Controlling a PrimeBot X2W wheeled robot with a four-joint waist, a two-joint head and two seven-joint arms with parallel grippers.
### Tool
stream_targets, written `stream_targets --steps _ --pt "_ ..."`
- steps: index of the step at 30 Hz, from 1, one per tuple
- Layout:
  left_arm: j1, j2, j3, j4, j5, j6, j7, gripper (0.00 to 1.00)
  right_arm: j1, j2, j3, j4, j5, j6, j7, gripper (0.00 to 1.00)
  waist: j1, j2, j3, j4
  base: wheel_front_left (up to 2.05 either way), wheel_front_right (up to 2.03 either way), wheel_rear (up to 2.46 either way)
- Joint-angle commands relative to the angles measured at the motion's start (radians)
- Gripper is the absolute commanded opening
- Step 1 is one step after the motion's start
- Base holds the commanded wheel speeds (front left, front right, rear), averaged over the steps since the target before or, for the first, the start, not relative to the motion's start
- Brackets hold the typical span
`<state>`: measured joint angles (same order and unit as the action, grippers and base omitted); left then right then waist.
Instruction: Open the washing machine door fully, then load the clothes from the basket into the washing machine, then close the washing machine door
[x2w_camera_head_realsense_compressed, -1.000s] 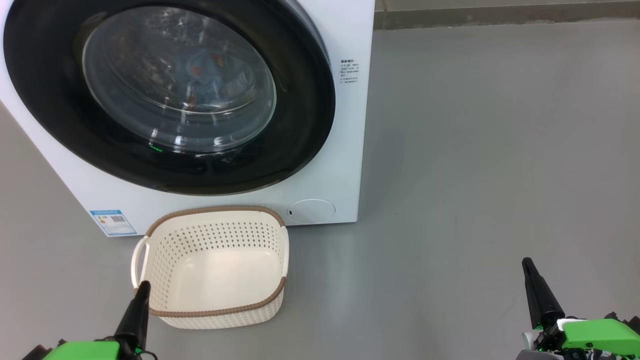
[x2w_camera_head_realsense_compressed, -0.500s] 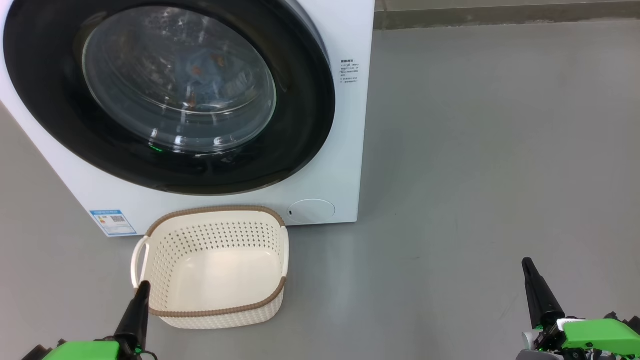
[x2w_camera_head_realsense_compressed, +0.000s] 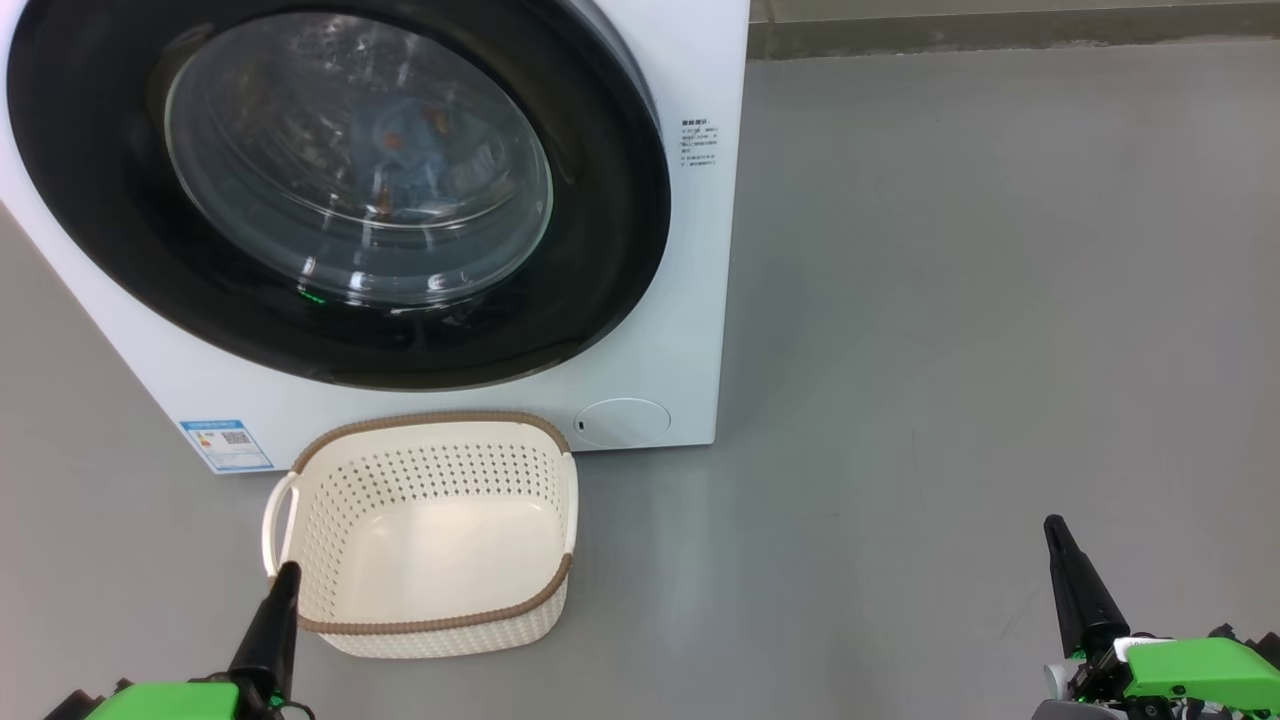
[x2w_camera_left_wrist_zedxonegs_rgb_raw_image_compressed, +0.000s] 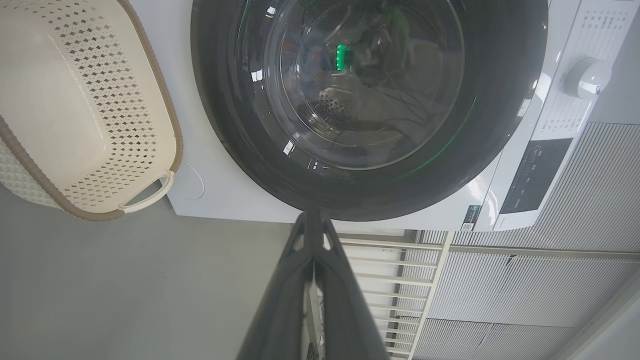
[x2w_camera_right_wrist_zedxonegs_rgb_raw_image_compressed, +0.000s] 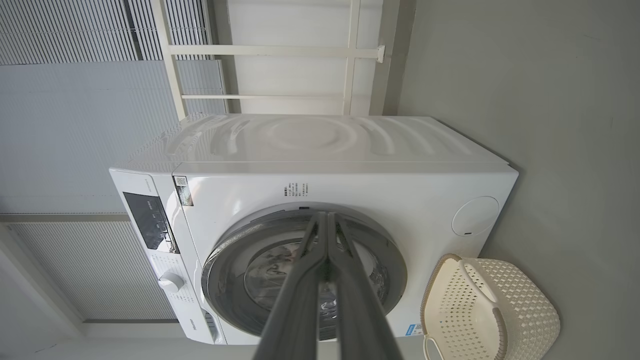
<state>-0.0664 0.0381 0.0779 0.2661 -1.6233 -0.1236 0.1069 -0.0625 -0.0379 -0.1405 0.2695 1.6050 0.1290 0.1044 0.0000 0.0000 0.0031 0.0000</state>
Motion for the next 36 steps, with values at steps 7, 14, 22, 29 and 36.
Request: stream_targets --steps 7,14,22,29,36 --pt "-0.042 0.013 0.036 -0.021 0.015 -0.007 0.006 0.0 -0.045 -0.012 0.027 -0.025 0.004 0.002 0.009 0.0 0.0 0.0 0.0 0.0 0.0 0.0 0.0" --pt "-0.042 0.013 0.036 -0.021 0.015 -0.007 0.006 0.0 -0.045 -0.012 0.027 -0.025 0.004 0.002 0.009 0.0 0.0 0.0 0.0 0.0 0.0 0.0 0.0" --pt "-0.042 0.013 0.036 -0.021 0.015 -0.007 0.006 0.0 -0.045 -0.012 0.027 -0.025 0.004 0.002 0.009 0.0 0.0 0.0 0.0 0.0 0.0 0.0 0.0" --pt "-0.042 0.013 0.036 -0.021 0.015 -0.007 0.007 0.0 -0.045 -0.012 0.027 -0.025 0.004 0.002 0.009 0.0 0.0 0.0 0.0 0.0 0.0 0.0 0.0" --pt "-0.042 0.013 0.036 -0.021 0.015 -0.007 0.007 0.0 -0.045 -0.012 0.027 -0.025 0.004 0.002 0.009 0.0 0.0 0.0 0.0 0.0 0.0 0.0 0.0"
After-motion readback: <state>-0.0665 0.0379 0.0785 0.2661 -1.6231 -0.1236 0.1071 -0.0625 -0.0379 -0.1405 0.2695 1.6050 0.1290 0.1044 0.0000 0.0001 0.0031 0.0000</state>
